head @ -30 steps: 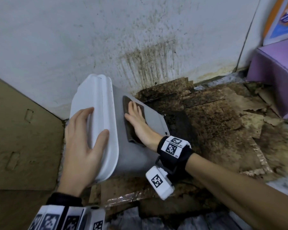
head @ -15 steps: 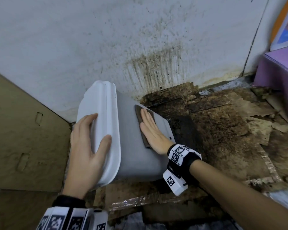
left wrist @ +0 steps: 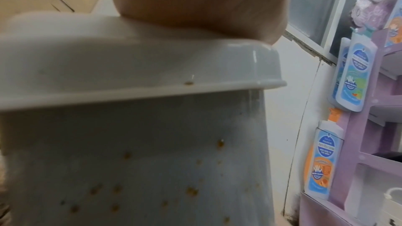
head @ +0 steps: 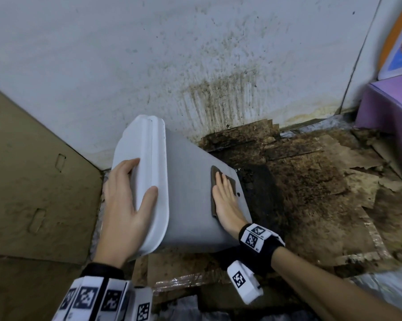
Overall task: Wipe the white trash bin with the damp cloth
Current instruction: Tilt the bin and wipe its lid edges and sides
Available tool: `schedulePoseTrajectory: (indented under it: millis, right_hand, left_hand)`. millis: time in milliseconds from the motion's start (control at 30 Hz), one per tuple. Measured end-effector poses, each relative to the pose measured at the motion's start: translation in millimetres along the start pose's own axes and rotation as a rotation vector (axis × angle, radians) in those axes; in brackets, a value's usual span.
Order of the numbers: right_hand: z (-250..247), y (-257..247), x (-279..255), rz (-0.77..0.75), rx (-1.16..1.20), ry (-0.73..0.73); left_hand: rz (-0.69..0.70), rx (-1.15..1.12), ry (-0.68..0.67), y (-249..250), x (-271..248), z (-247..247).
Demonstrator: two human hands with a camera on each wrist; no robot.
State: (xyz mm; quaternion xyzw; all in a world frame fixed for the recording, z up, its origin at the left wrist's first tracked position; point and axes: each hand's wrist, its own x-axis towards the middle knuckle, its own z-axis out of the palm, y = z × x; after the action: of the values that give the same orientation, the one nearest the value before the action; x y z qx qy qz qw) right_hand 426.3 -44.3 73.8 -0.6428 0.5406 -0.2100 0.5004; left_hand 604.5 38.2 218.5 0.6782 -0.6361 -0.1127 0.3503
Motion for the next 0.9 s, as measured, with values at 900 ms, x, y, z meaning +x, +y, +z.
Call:
schedulePoseTrajectory:
  millis: [900]
  right_hand:
    - [9.5,46.3,-35.8,-0.083,0.137,0.111]
  left_hand:
    - [0.057,-0.001,-0.001,5.8,5.7,7.8]
